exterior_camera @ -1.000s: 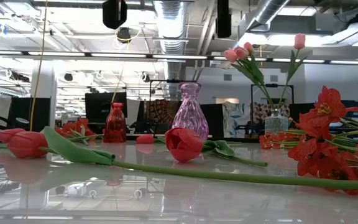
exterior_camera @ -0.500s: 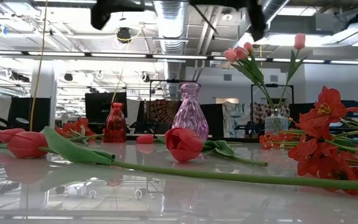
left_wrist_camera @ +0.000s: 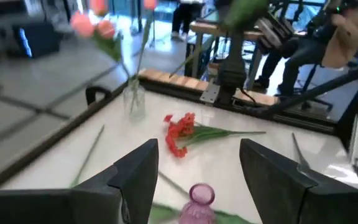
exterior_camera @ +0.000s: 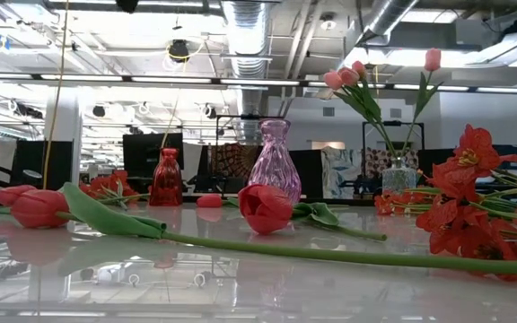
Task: Sort flowers into vase by color
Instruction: Put the pink flower into the transparent vase
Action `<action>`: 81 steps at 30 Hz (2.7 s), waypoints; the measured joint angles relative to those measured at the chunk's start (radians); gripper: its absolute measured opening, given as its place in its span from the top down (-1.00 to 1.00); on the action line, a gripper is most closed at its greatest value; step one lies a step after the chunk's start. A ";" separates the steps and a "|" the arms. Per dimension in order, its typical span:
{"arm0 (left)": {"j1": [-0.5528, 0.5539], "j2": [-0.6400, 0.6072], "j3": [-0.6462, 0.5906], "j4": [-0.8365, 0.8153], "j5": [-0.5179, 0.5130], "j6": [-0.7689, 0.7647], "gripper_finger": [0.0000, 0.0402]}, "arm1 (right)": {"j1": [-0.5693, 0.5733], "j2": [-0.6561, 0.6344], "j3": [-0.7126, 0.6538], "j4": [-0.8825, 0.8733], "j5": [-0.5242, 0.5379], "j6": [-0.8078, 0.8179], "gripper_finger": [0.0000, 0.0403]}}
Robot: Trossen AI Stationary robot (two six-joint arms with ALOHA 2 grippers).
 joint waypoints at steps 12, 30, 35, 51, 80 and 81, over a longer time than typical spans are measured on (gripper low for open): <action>-0.039 0.286 0.000 0.266 0.015 0.204 -0.05 | 0.037 -0.246 -0.280 0.202 -0.001 0.162 0.91; -0.039 0.299 0.000 0.273 0.016 0.189 -0.05 | 0.062 -0.510 -0.588 0.500 0.563 0.052 0.91; -0.039 0.300 0.000 0.302 0.016 0.189 -0.05 | -0.085 -0.535 -0.677 0.701 0.559 0.024 0.91; -0.031 0.300 0.000 0.324 0.017 0.208 -0.05 | -0.508 -0.534 -0.830 0.928 0.317 0.214 0.91; -0.009 0.300 0.000 0.305 0.067 0.206 -0.05 | -0.654 -0.311 -0.836 1.106 0.214 0.267 0.91; -0.009 0.300 0.000 0.305 0.067 0.206 -0.05 | -0.655 -0.301 -0.836 1.110 0.214 0.266 0.91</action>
